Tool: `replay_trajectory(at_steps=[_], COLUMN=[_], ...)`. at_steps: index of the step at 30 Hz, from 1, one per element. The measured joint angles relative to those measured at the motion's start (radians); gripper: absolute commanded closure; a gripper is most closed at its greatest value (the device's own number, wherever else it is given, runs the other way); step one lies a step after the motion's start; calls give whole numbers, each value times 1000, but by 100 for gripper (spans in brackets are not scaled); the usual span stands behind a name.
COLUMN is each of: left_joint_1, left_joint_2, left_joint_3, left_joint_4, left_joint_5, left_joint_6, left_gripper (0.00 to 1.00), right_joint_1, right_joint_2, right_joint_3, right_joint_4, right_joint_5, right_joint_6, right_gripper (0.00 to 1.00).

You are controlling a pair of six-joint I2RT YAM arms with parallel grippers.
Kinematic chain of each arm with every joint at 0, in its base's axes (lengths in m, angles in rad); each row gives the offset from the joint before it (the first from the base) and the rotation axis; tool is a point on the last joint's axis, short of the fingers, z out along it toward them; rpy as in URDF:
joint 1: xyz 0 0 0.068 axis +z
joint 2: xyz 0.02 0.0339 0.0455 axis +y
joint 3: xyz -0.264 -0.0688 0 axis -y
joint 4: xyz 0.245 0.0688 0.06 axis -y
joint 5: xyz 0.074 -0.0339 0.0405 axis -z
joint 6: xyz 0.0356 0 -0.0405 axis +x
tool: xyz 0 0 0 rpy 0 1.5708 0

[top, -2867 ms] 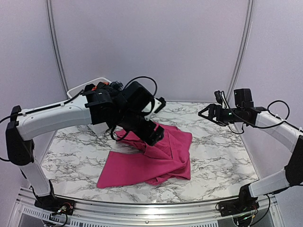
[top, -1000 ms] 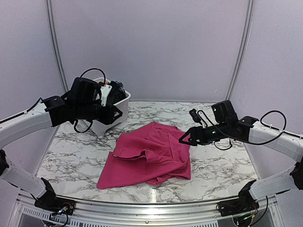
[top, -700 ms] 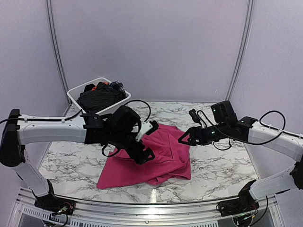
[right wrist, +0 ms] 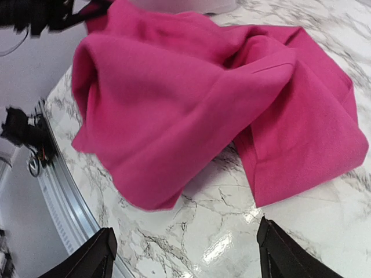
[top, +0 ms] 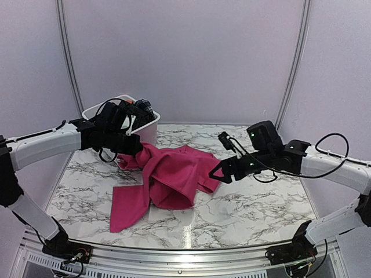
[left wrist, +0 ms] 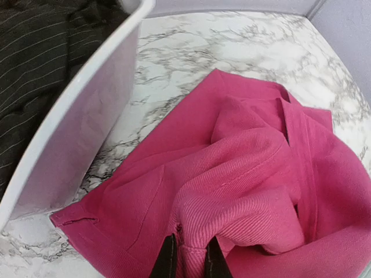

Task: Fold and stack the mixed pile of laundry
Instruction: Flatten out the crumpled trousers at the center of the board.

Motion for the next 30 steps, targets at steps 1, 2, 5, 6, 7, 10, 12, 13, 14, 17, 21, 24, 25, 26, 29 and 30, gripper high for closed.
replay_trajectory(at_steps=[1, 2, 5, 6, 7, 10, 12, 13, 14, 17, 21, 24, 25, 26, 29, 30], left_joint_1=[27, 39, 39, 39, 39, 43, 53, 59, 66, 85, 103, 112, 113, 113, 116, 117], left_joint_2=[-8, -6, 27, 43, 61, 100, 115, 119, 124, 137, 151, 160, 163, 165, 172, 174], left_joint_3=[-12, -22, -45, -50, -53, -55, -55, -55, -55, -55, -55, -55, -55, -55, -55, -55], left_joint_4=[10, 21, 36, 40, 44, 55, 71, 77, 83, 95, 103, 105, 106, 108, 111, 111], left_joint_5=[-1, 5, 37, 53, 68, 113, 142, 156, 171, 211, 255, 280, 286, 293, 307, 311], left_joint_6=[-31, -63, -132, -153, -172, -217, -241, -251, -259, -270, -281, -283, -283, -283, -281, -280], left_gripper=[100, 100, 100, 100, 100, 100, 100, 100, 100, 100, 100, 100, 100, 100, 100, 100], right_joint_1=[49, 98, 238, 279, 317, 406, 452, 471, 486, 540, 599, 629, 638, 646, 659, 662], right_joint_2=[24, 51, 127, 151, 179, 280, 346, 375, 398, 491, 643, 735, 766, 793, 870, 886], right_joint_3=[29, 58, 118, 130, 143, 184, 203, 209, 215, 254, 378, 444, 467, 485, 539, 550], right_joint_4=[0, 2, 31, 45, 60, 109, 156, 183, 205, 276, 334, 363, 365, 366, 359, 357], right_joint_5=[34, 62, 151, 179, 206, 285, 325, 338, 347, 354, 350, 354, 357, 360, 362, 360], right_joint_6=[-21, -42, -109, -134, -161, -241, -296, -323, -348, -433, -546, -623, -649, -669, -724, -734], right_gripper=[20, 20, 19, 19, 19, 19, 19, 19, 19, 20, 20, 21, 21, 21, 22, 23])
